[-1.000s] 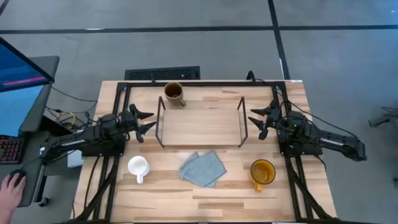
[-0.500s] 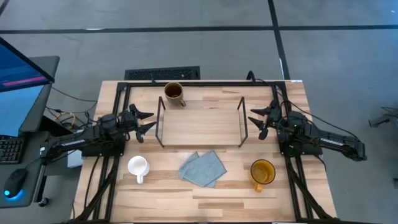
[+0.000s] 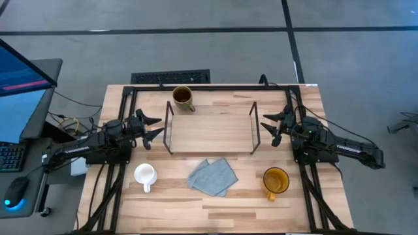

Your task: Stack small to large cups/mugs on shelf

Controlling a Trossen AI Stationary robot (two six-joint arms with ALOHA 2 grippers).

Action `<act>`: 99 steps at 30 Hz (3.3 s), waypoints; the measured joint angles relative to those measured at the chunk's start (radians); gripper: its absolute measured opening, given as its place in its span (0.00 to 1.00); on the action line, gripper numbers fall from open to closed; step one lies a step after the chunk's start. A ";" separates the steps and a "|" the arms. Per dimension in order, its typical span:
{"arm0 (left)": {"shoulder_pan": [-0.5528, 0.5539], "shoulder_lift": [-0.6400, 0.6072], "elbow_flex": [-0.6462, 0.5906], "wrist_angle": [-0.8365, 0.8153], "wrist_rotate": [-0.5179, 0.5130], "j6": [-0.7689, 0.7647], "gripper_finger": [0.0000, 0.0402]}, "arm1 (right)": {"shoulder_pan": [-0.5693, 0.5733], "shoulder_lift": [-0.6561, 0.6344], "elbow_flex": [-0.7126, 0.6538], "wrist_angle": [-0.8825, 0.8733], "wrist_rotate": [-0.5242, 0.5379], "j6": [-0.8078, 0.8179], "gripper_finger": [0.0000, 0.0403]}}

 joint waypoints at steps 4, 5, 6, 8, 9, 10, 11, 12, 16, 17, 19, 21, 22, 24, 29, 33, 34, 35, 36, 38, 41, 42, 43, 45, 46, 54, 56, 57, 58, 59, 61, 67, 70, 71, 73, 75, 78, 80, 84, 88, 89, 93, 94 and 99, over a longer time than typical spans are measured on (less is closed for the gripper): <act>0.000 0.000 0.000 0.000 0.000 0.000 0.53 | 0.000 0.000 0.000 0.000 0.000 0.000 0.52; 0.000 0.000 0.000 0.000 0.000 0.000 0.53 | 0.000 0.000 0.000 0.000 0.000 0.000 0.52; 0.000 0.000 0.000 0.000 0.000 0.000 0.53 | 0.000 0.000 0.000 0.000 0.000 0.000 0.52; 0.000 0.000 0.000 0.000 0.000 0.000 0.53 | 0.000 0.000 0.000 0.000 0.000 0.000 0.52; 0.000 0.000 0.000 0.000 0.000 0.000 0.53 | 0.000 0.000 0.000 0.000 0.000 0.000 0.52; 0.000 0.000 0.000 0.000 0.000 0.000 0.53 | 0.000 0.000 0.000 0.000 0.000 0.000 0.52; 0.000 0.000 0.000 0.000 0.000 0.000 0.53 | 0.000 0.000 0.000 0.000 0.000 0.000 0.52; 0.000 0.000 0.000 0.000 0.000 0.000 0.53 | 0.000 0.000 0.000 0.000 0.000 0.000 0.52; 0.000 0.000 0.000 0.000 0.000 0.000 0.53 | 0.000 0.000 0.000 0.000 0.000 0.000 0.52; 0.000 0.000 0.000 0.000 0.000 0.000 0.53 | 0.000 0.000 0.000 0.000 0.000 0.000 0.52; 0.000 0.000 0.000 0.000 0.000 0.000 0.53 | 0.000 0.000 0.000 0.000 0.000 0.000 0.52; 0.000 0.000 0.000 0.000 0.000 0.000 0.53 | 0.000 0.000 0.000 0.000 0.000 0.000 0.52; 0.000 0.000 0.000 0.000 0.000 0.000 0.53 | 0.000 0.000 0.000 0.000 0.000 0.000 0.52; 0.000 0.000 0.000 0.000 0.000 0.000 0.53 | 0.000 0.000 0.000 0.000 0.000 0.000 0.52; 0.000 0.000 0.000 0.000 0.000 0.000 0.53 | 0.000 0.000 0.000 0.000 0.000 0.000 0.52; 0.000 0.000 0.000 0.000 0.000 0.000 0.53 | 0.000 0.000 0.000 0.000 0.000 0.000 0.52; 0.000 0.000 0.000 0.000 0.000 0.000 0.53 | 0.000 0.000 0.000 0.000 0.000 0.000 0.52; 0.000 0.000 0.000 0.000 0.000 0.000 0.53 | 0.000 0.000 0.000 0.000 0.000 0.000 0.52; 0.000 0.000 0.000 0.000 0.000 0.000 0.53 | 0.000 0.000 0.000 0.000 0.000 0.000 0.52; 0.000 0.000 0.000 0.000 0.000 0.000 0.53 | 0.000 0.000 0.000 0.000 0.000 0.000 0.52; 0.000 0.000 0.000 0.000 0.000 0.000 0.53 | 0.000 0.000 0.000 0.000 0.000 0.000 0.52; 0.000 0.000 0.000 0.000 0.000 0.000 0.53 | 0.000 0.000 0.000 0.000 0.000 0.000 0.52; 0.000 0.000 0.000 0.000 0.000 0.000 0.53 | 0.000 0.000 0.000 0.000 0.000 0.000 0.52; 0.000 0.000 0.000 0.000 0.000 0.000 0.53 | 0.000 0.000 0.000 0.000 0.000 0.000 0.52; 0.000 0.000 0.000 0.000 0.000 0.000 0.53 | 0.000 0.000 0.000 0.000 0.000 0.000 0.52; 0.000 0.000 0.000 0.000 0.000 0.000 0.53 | 0.000 0.000 0.000 0.000 0.000 0.000 0.52; 0.000 0.000 0.000 0.000 0.000 0.000 0.53 | 0.000 0.000 0.000 0.000 0.000 0.000 0.52; 0.000 0.000 0.000 0.000 0.000 0.000 0.53 | 0.000 0.000 0.000 0.000 0.000 0.000 0.52; 0.000 0.000 0.000 0.000 0.000 0.000 0.53 | 0.000 0.000 0.000 0.000 0.000 0.000 0.52; 0.000 0.000 0.000 0.000 0.000 0.000 0.53 | 0.000 0.000 0.000 0.000 0.000 0.000 0.52; 0.000 0.000 0.000 0.000 0.000 0.000 0.53 | 0.000 0.000 0.000 0.000 0.000 0.000 0.52; 0.000 0.000 0.000 0.000 0.000 0.037 0.53 | 0.000 0.000 0.000 0.000 0.000 0.000 0.52; 0.000 0.000 0.000 0.000 0.000 0.037 0.53 | 0.000 0.000 0.000 0.000 0.000 0.000 0.52; 0.000 0.000 0.000 0.000 0.000 0.032 0.53 | 0.000 0.000 0.000 0.000 0.000 0.000 0.52; 0.000 0.000 0.000 0.000 0.000 0.031 0.53 | 0.000 0.000 0.000 0.000 0.000 0.000 0.52; 0.000 0.000 0.000 0.000 0.000 0.039 0.53 | 0.000 0.000 0.000 0.000 0.000 0.000 0.52; 0.000 0.000 0.000 0.000 0.000 0.033 0.53 | 0.000 0.000 0.000 0.000 0.000 0.000 0.52; 0.000 0.000 0.000 0.000 0.000 0.029 0.53 | 0.000 0.000 0.000 0.000 0.000 0.000 0.52; 0.000 0.000 0.000 0.000 0.000 0.027 0.53 | 0.000 0.000 0.000 0.000 0.000 0.000 0.52; 0.000 0.001 0.000 -0.001 0.000 -0.018 0.53 | 0.000 0.000 0.000 0.001 0.000 0.000 0.52; 0.000 0.001 0.000 -0.001 0.000 -0.032 0.53 | 0.000 0.000 0.000 0.001 0.000 0.000 0.52; 0.000 0.001 0.000 -0.001 0.000 -0.050 0.53 | 0.000 0.000 0.000 0.001 0.000 0.000 0.52; 0.000 0.001 0.000 -0.001 0.000 -0.050 0.53 | -0.002 0.000 0.000 0.001 0.000 0.000 0.52; 0.000 0.001 0.000 0.007 -0.044 -0.030 0.53 | -0.002 0.000 0.000 0.002 0.001 0.000 0.52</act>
